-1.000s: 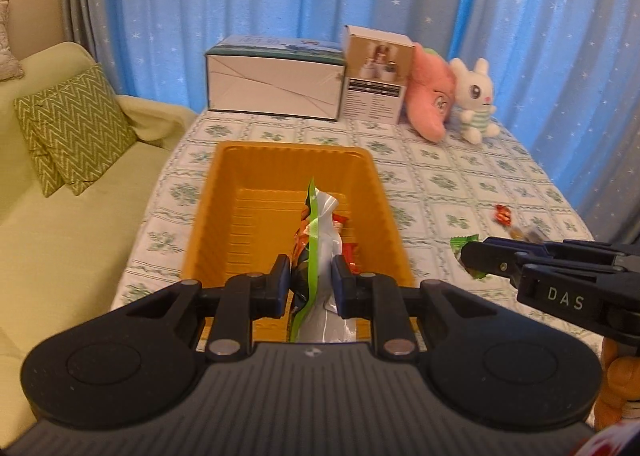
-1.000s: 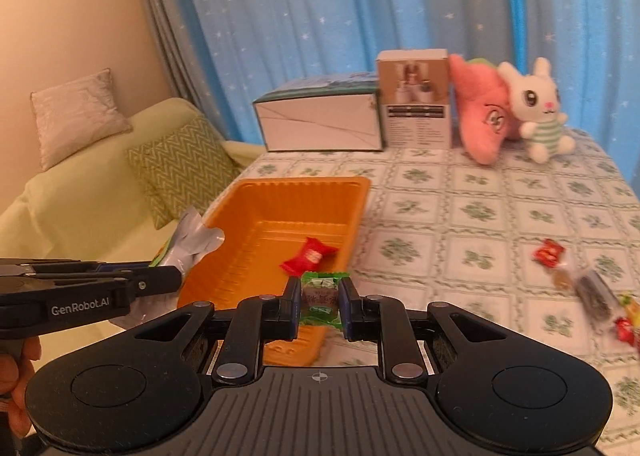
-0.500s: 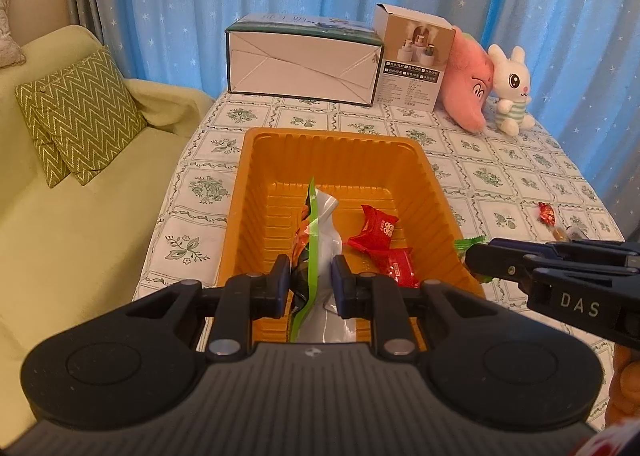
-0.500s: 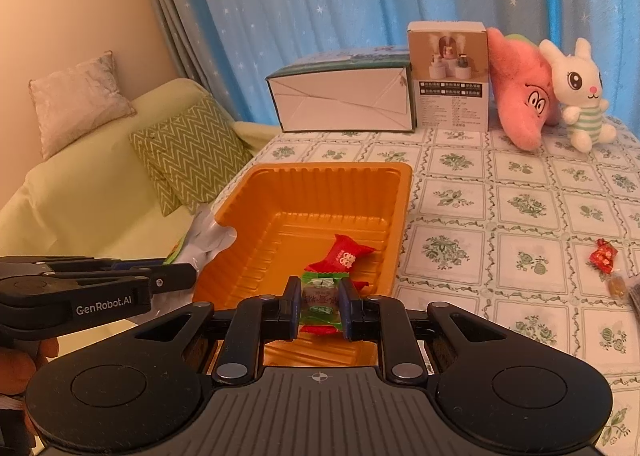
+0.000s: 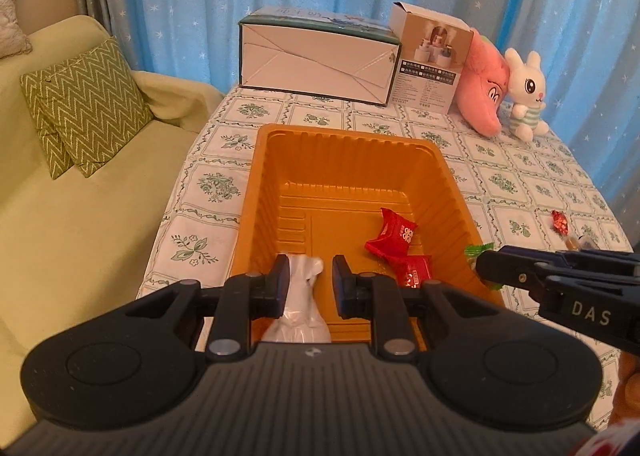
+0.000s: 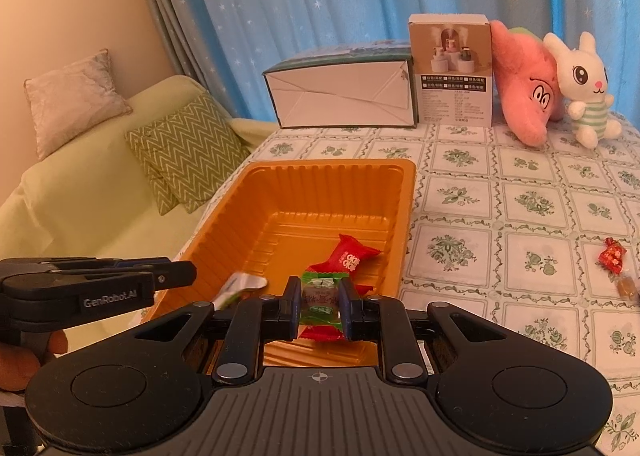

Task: Organize snacks
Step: 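Carry both snacks over the orange tray and open both tools, then withdraw both tools from the tray toward the remaining snacks, then reach the right tool to the dark red chocolate packet and close on it, then grasp the small red candy with the left tool while right holds its packet, then carry both held snacks over the orange tray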

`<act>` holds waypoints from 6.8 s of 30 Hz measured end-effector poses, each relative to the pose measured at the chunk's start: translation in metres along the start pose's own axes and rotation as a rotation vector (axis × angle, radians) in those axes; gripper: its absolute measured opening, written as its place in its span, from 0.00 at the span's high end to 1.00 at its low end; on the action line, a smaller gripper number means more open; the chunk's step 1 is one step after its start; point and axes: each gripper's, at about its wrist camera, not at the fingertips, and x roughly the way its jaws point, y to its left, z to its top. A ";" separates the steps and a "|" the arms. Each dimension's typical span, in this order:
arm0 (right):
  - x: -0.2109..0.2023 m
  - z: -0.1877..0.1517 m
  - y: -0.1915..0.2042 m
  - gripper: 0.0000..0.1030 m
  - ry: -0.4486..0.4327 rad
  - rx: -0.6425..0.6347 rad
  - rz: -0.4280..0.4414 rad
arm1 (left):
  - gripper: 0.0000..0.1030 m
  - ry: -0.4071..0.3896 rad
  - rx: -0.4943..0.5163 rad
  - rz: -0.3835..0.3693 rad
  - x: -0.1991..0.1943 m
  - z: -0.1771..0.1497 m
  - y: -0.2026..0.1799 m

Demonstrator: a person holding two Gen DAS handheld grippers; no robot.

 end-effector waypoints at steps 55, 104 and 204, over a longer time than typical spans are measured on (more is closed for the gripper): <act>-0.232 -0.089 -0.114 0.45 -0.098 0.201 -0.367 | 0.76 -0.022 0.084 -0.223 -0.118 -0.067 -0.175; -0.220 -0.105 -0.260 0.45 -0.061 0.301 -0.452 | 0.54 0.029 0.334 -0.312 -0.017 -0.062 -0.313; -0.169 -0.135 -0.156 0.79 -0.007 0.185 -0.306 | 0.86 0.111 0.194 -0.297 -0.025 -0.120 -0.222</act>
